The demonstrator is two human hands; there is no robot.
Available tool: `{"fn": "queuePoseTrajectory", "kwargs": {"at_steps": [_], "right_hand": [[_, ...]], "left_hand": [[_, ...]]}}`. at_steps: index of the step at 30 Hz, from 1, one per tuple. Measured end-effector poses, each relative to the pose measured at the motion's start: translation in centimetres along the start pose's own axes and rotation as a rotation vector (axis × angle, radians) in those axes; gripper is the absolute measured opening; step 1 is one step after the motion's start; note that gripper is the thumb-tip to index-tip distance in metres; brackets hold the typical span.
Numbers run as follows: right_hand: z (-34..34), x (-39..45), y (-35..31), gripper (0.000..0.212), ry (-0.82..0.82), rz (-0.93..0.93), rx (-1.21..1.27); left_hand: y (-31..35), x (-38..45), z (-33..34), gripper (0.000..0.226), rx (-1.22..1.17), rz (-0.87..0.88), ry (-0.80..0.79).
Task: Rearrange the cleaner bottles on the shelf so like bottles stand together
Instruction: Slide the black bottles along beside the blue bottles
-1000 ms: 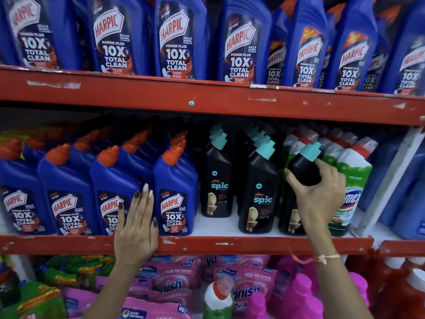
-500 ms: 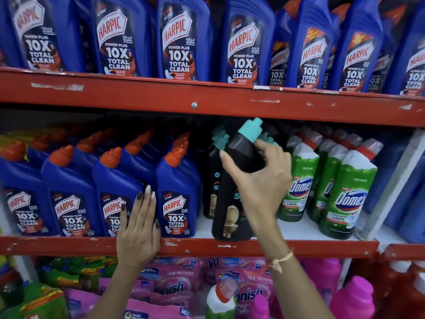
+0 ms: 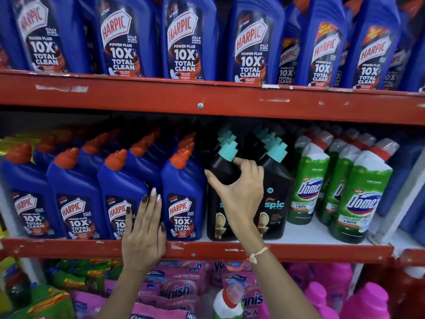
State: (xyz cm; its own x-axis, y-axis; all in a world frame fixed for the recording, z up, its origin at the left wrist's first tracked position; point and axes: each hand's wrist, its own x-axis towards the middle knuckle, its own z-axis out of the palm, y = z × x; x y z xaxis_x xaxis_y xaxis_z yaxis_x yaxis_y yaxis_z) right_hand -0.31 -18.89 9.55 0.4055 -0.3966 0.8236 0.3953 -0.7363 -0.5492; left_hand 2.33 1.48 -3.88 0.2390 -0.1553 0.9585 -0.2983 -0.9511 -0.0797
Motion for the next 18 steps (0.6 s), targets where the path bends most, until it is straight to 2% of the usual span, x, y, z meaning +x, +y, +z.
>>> {"fn": "queuePoseTrajectory", "kwargs": {"at_steps": [13, 18], "right_hand": [[-0.6, -0.3, 0.3, 0.065, -0.043, -0.084, -0.081], [-1.6, -2.0, 1.5, 0.069, -0.148, -0.180, -0.079]], "left_hand": [[0.2, 0.1, 0.0, 0.061, 0.009, -0.003, 0.001], [0.7, 0.3, -0.6, 0.058, -0.024, -0.037, -0.050]]}}
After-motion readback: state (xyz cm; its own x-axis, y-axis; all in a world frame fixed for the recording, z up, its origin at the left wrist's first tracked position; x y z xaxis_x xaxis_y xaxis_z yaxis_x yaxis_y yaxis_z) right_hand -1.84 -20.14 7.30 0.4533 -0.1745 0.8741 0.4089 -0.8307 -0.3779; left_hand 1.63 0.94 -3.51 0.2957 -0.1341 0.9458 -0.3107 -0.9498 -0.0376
